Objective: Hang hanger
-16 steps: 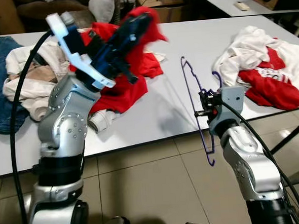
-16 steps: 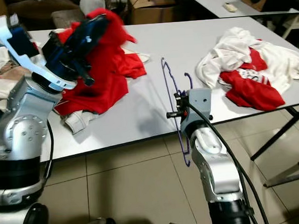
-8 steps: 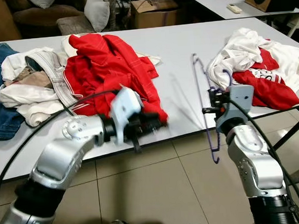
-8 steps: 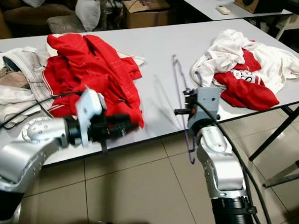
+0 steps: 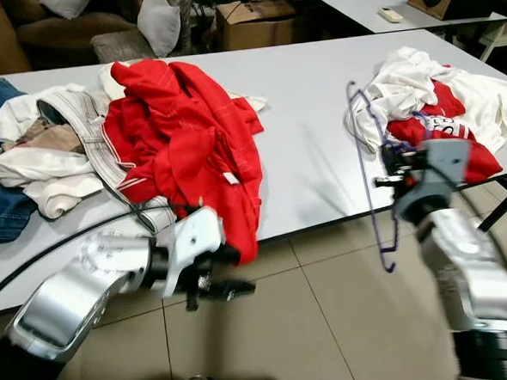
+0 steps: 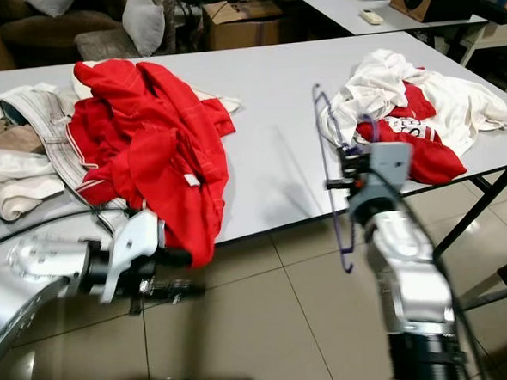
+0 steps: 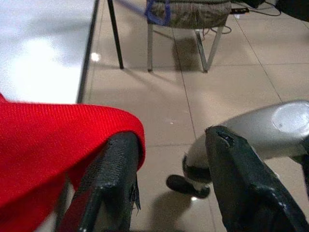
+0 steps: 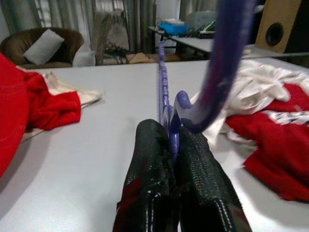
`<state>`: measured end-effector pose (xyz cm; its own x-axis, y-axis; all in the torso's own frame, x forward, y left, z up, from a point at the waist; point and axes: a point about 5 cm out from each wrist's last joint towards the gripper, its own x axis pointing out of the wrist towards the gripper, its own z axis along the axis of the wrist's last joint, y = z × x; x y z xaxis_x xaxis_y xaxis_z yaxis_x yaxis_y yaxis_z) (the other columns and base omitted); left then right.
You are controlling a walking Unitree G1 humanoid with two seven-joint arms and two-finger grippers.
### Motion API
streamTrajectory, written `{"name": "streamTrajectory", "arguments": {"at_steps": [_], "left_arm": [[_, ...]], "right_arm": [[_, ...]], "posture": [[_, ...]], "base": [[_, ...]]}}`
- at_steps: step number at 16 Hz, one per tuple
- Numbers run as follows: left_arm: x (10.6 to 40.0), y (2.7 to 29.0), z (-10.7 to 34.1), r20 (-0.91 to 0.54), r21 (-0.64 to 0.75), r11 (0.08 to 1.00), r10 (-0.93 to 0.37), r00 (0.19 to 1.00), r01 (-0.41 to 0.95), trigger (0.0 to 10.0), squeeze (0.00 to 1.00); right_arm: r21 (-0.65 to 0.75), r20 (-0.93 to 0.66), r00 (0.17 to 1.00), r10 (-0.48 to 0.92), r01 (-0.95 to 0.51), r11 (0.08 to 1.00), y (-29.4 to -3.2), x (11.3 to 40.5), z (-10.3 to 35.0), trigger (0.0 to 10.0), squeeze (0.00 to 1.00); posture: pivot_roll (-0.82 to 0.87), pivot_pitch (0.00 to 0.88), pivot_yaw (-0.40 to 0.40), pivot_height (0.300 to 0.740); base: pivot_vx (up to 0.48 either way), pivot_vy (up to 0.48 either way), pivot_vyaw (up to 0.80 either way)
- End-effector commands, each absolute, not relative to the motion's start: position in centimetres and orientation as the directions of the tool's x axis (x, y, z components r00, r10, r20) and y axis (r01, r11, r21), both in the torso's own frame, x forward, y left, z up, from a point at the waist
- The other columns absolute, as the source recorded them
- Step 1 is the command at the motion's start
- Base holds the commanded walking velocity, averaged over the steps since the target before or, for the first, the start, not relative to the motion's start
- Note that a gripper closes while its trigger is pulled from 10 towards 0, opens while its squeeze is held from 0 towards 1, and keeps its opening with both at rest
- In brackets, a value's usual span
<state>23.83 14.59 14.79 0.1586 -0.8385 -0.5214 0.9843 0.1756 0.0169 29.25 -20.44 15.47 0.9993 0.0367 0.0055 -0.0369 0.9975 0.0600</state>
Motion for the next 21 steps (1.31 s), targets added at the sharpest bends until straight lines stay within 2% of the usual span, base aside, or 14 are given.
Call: {"name": "streamTrajectory", "arguments": {"at_steps": [1,2,4,5,7,8,10,11,13,16,18,20,21], "left_arm": [[23.5,15.1,14.2,-0.554,0.013,0.184,-0.817,0.16,0.983,10.0,1.0],[23.6,15.4,14.0,-0.558,0.022,0.216,-0.808,0.191,0.976,10.0,1.0],[25.3,15.9,14.3,-0.472,0.073,0.37,-0.806,0.359,0.926,10.0,1.0],[26.2,16.1,14.9,-0.389,0.05,0.461,-0.808,0.442,0.886,10.0,1.0],[27.1,16.3,15.9,-0.266,-0.003,0.547,-0.807,0.527,0.837,10.0,1.0],[27.4,16.3,16.3,-0.17,-0.095,0.583,-0.808,0.564,0.807,10.0,1.0],[27.9,15.9,15.8,-0.177,-0.122,0.613,-0.788,0.59,0.781,10.0,1.0],[29.1,15.6,15.4,-0.2,-0.094,0.689,-0.72,0.664,0.719,10.0,1.0],[30.8,15.5,16.1,-0.162,-0.039,0.767,-0.637,0.754,0.64,10.0,1.0],[32.8,13.5,16.1,-0.188,0.015,0.825,-0.553,0.812,0.565,10.0,1.0],[34.3,13.9,15.7,-0.207,0.02,0.915,-0.391,0.897,0.403,10.0,1.0],[34.6,13.7,15.5,-0.206,-0.007,0.926,-0.37,0.906,0.377,10.0,1.0],[34.6,13.1,15.3,-0.189,-0.043,0.922,-0.387,0.903,0.386,10.0,0.0]], "right_arm": [[0.056,0.025,0.999,0.032,-0.033,0.998,-21.6,28.6,15.9,10.0,0.0],[0.069,0.035,0.998,0.056,-0.058,0.996,-21.9,28.2,16.1,10.0,0.0],[0.111,0.047,0.994,0.098,-0.103,0.988,-21.9,27.6,16.2,10.0,0.0],[0.132,0.047,0.99,0.135,-0.14,0.981,-21.6,27.4,16.1,10.0,0.0],[0.141,0.036,0.984,0.173,-0.176,0.974,-21.1,27.3,15.9,10.0,0.0],[0.131,0.016,0.986,0.168,-0.169,0.977,-20.9,27.4,15.6,10.0,0.0],[0.134,0.011,0.986,0.168,-0.168,0.977,-20.4,27.5,15.5,10.0,0.0],[0.124,0.003,0.985,0.173,-0.172,0.977,-20.1,27.5,15.4,10.0,0.0],[0.106,-0.013,0.987,0.161,-0.159,0.982,-20.1,27.3,15.2,10.0,0.0],[0.106,-0.031,0.992,0.119,-0.115,0.988,-20.3,27.4,14.9,10.0,0.0],[0.117,-0.043,0.997,0.065,-0.06,0.991,-20.5,27.2,14.7,10.0,0.0],[0.126,-0.064,0.997,0.048,-0.04,0.991,-20.6,26.8,14.2,10.0,0.0],[0.116,-0.082,0.995,0.065,-0.055,0.992,-20.3,26.5,13.9,10.0,0.0]], "posture": [[-0.14,0.0,-0.027,0.74],[-0.15,0.0,-0.028,0.74],[-0.15,0.0,-0.031,0.74],[-0.14,0.0,-0.034,0.74],[-0.14,0.0,-0.036,0.74],[-0.14,0.0,-0.038,0.74],[-0.14,0.0,-0.039,0.74],[-0.14,0.0,-0.039,0.74],[-0.15,0.0,-0.036,0.74],[-0.16,0.0,-0.035,0.74],[-0.17,0.0,-0.029,0.74],[-0.17,0.0,-0.027,0.74],[-0.18,0.0,-0.023,0.74]], "base": [[0.0,0.0,0.0],[0.0,0.0,0.0],[0.0,0.0,0.0],[0.0,0.0,0.0],[0.0,0.0,0.0],[0.0,0.0,0.0],[0.0,0.0,0.0],[0.0,0.0,0.0],[0.0,0.0,0.0],[0.0,0.0,0.0],[0.0,0.0,0.0],[0.0,0.0,0.0],[0.0,0.0,0.0]]}}
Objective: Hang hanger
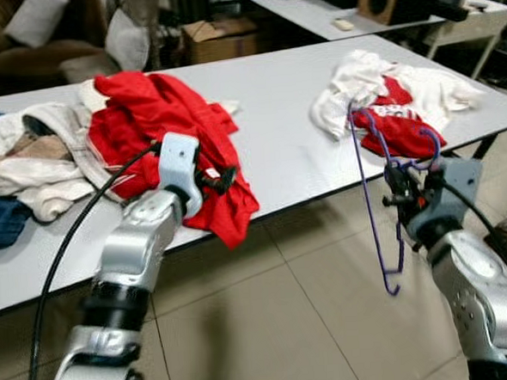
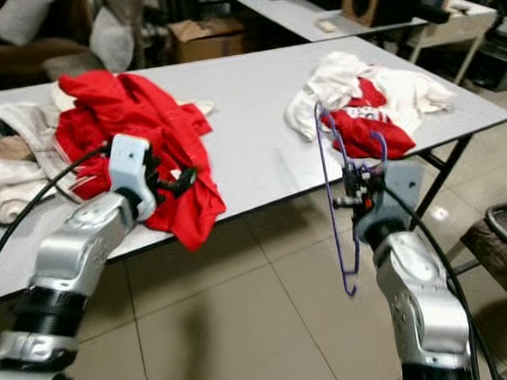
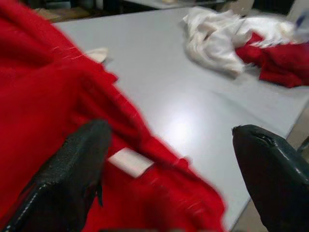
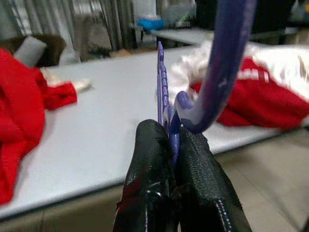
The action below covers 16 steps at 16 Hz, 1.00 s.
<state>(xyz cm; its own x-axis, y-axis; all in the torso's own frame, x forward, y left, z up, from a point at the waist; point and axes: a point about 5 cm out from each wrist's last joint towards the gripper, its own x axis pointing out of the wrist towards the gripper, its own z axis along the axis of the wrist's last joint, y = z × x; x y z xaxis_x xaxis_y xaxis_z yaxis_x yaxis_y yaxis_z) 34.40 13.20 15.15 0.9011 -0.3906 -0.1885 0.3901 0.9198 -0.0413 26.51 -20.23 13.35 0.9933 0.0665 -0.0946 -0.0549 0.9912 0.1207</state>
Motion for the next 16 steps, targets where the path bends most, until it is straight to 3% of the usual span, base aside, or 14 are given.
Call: {"name": "streamTrajectory", "arguments": {"at_steps": [1,4,6,10,13,16], "left_arm": [[34.5,12.8,15.5,-0.126,-0.054,0.919,-0.395,0.91,0.391,10.0,0.0],[33.8,13.9,15.4,-0.056,-0.037,0.941,-0.338,0.94,0.336,10.0,0.0],[31.3,15.7,14.2,-0.06,0.009,0.965,-0.261,0.964,0.262,10.0,0.0],[30.1,15.0,13.2,-0.04,0.002,0.98,-0.2,0.979,0.2,10.0,0.0],[29.8,14.6,12.9,-0.041,-0.001,0.986,-0.169,0.985,0.169,10.0,0.0],[29.9,14.2,13.1,-0.037,0.026,0.981,-0.19,0.981,0.191,10.0,0.0]], "right_arm": [[0.071,-0.089,0.993,0.075,-0.069,0.995,-20.0,26.4,13.9,10.0,0.0],[0.06,-0.098,0.984,0.149,-0.144,0.988,-18.7,26.4,14.0,10.0,0.0],[-0.109,-0.094,0.973,0.21,-0.22,0.969,-17.3,26.5,14.2,10.0,0.0],[-0.271,-0.033,0.99,0.138,-0.142,0.952,-19.0,27.8,15.3,10.0,0.0],[-0.27,-0.024,0.987,0.16,-0.16,0.949,-19.7,28.1,15.7,10.0,0.0],[-0.139,-0.065,0.989,0.134,-0.142,0.98,-19.4,27.8,14.9,10.0,0.0]], "posture": [[-0.18,0.0,-0.023,0.74],[-0.19,0.0,-0.021,0.74],[-0.17,0.0,-0.05,0.74],[-0.15,0.0,-0.084,0.74],[-0.14,0.0,-0.093,0.74],[-0.15,0.0,-0.09,0.74]], "base": [[0.0,0.0,0.0],[0.0,0.0,0.0],[0.0,-0.24,0.4],[0.0,-0.48,0.8],[0.0,-0.48,0.43],[0.0,-0.32,0.0]]}}
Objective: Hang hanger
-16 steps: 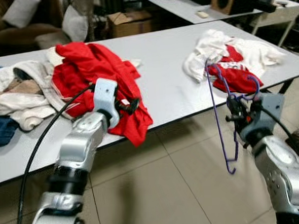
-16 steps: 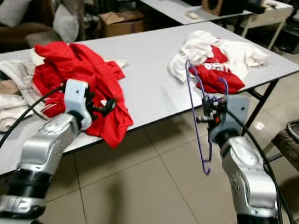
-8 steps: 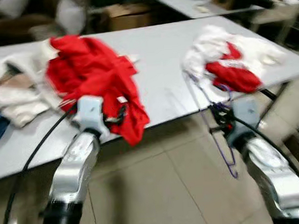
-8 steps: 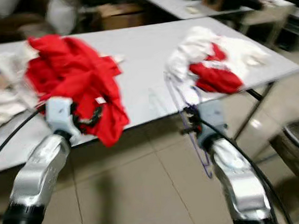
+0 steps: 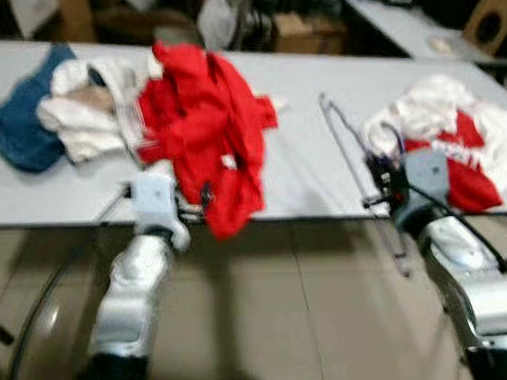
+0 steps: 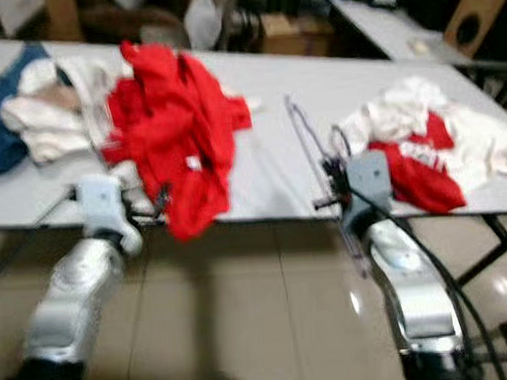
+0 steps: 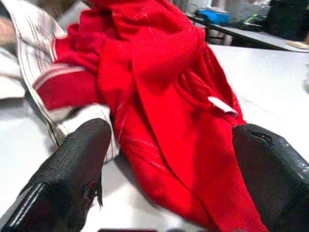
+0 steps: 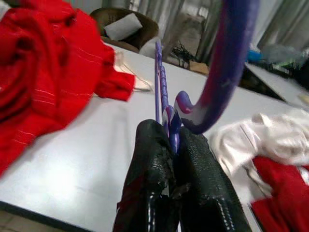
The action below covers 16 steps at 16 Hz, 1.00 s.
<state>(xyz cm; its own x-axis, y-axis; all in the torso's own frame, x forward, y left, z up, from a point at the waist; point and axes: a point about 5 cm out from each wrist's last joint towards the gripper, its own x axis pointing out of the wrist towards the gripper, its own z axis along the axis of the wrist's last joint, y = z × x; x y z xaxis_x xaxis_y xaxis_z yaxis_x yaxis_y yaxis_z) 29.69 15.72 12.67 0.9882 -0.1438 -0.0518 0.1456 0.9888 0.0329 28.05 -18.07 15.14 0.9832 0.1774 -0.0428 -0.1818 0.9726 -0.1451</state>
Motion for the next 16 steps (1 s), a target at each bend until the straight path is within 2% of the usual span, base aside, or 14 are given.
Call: {"name": "streamTrajectory", "arguments": {"at_steps": [1,4,7,9,10,14,16], "left_arm": [[29.9,13.8,13.3,-0.031,0.03,0.974,-0.224,0.974,0.225,10.0,0.0],[30.0,13.2,13.1,-0.032,0.043,0.953,-0.299,0.954,0.3,10.0,0.0],[30.6,13.8,13.2,-0.043,0.044,0.961,-0.272,0.961,0.274,10.0,0.0],[30.7,14.4,13.5,-0.037,0.034,0.962,-0.27,0.962,0.271,10.0,0.0],[30.8,14.6,13.6,-0.034,0.036,0.963,-0.265,0.964,0.266,10.0,0.0],[30.9,15.3,13.5,-0.044,0.035,0.966,-0.253,0.966,0.255,10.0,0.0],[30.7,15.1,13.1,-0.068,0.029,0.96,-0.277,0.959,0.279,10.0,0.0]], "right_arm": [[-0.104,-0.121,0.988,0.092,-0.105,0.989,-18.9,27.3,13.7,10.0,0.0],[-0.001,-0.138,0.988,0.074,-0.075,0.997,-17.8,26.7,13.0,10.0,0.0],[0.019,-0.091,0.992,0.085,-0.084,0.996,-17.0,26.7,13.3,10.0,0.0],[0.045,-0.048,0.994,0.095,-0.093,0.995,-16.5,27.0,13.9,10.0,0.0],[0.036,-0.055,0.996,0.073,-0.071,0.997,-16.4,27.2,13.9,10.0,0.0],[0.102,-0.076,0.991,0.112,-0.104,0.989,-16.0,27.1,13.4,10.0,0.0],[0.125,-0.077,0.993,0.095,-0.085,0.989,-16.0,27.1,13.2,10.0,0.0]], "posture": [[-0.15,0.0,-0.077,0.74],[-0.16,0.0,-0.052,0.74],[-0.15,0.0,-0.039,0.74],[-0.14,0.0,-0.036,0.74],[-0.14,0.0,-0.034,0.74],[-0.12,0.0,-0.027,0.74],[-0.12,0.0,-0.024,0.74]], "base": [[0.0,0.0,0.0],[0.0,0.0,0.0],[0.0,0.447,0.0],[0.0,0.48,-0.72],[0.0,0.48,-0.8],[0.0,0.48,0.0],[0.0,0.0,0.0]]}}
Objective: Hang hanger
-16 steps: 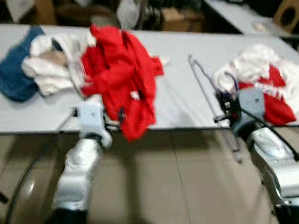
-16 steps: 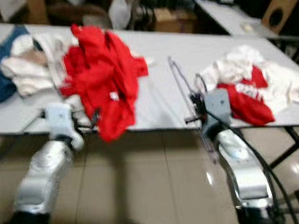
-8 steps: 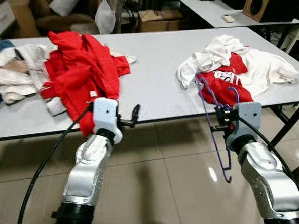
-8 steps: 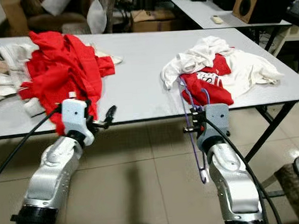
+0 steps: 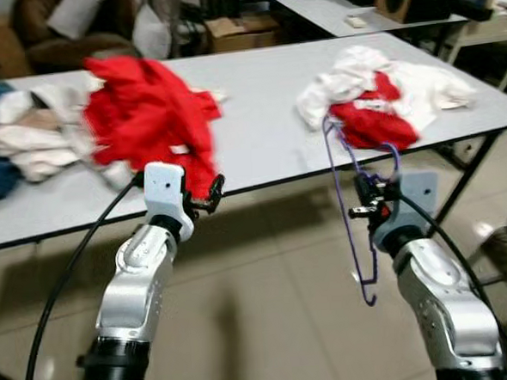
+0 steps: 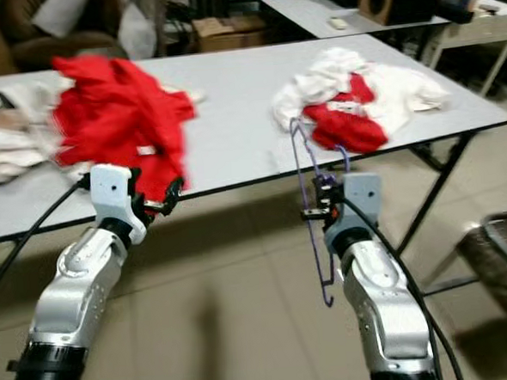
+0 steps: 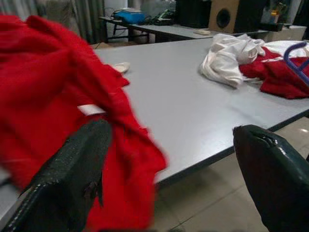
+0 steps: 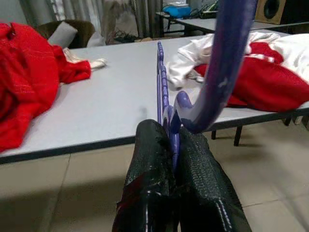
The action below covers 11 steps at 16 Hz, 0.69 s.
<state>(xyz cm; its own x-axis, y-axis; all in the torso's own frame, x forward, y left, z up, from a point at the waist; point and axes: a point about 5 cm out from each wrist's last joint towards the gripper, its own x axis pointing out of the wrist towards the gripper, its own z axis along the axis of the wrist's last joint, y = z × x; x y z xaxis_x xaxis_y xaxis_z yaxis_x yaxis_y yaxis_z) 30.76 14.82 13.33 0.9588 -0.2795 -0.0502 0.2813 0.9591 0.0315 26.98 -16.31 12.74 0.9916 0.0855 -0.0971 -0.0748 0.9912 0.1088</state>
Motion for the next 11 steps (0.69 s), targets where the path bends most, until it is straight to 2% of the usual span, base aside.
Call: {"name": "streamTrajectory", "arguments": {"at_steps": [1,6,7,9,11], "left_arm": [[30.5,14.9,13.1,-0.067,0.031,0.956,-0.289,0.955,0.291,10.0,0.0],[30.3,14.5,12.2,-0.097,0.02,0.961,-0.273,0.957,0.276,10.0,0.0],[30.2,14.3,12.1,-0.1,0.0,0.962,-0.273,0.957,0.274,10.0,0.36],[30.2,14.2,12.1,-0.091,-0.014,0.965,-0.261,0.961,0.26,10.0,0.79],[30.1,14.1,12.1,-0.088,-0.015,0.968,-0.252,0.964,0.252,10.0,0.77]], "right_arm": [[0.13,-0.079,0.992,0.096,-0.085,0.988,-16.1,27.1,13.2,10.0,0.0],[0.05,-0.087,0.993,0.08,-0.076,0.996,-17.2,27.1,13.1,10.0,0.0],[-0.001,-0.082,0.994,0.066,-0.066,0.998,-17.5,27.1,13.1,10.0,0.0],[-0.01,-0.073,0.994,0.082,-0.083,0.997,-17.7,27.0,13.2,10.0,0.0],[-0.007,-0.07,0.994,0.079,-0.079,0.997,-18.0,27.0,13.3,10.0,0.0]], "posture": [[-0.12,0.0,-0.03,0.74],[-0.13,0.0,-0.028,0.74],[-0.13,0.0,-0.027,0.74],[-0.13,0.0,-0.027,0.74],[-0.13,0.0,-0.03,0.74]], "base": [[0.0,0.0,0.0],[0.0,0.0,0.0],[0.0,0.0,0.0],[0.154,0.0,0.0],[0.315,0.0,0.0]]}}
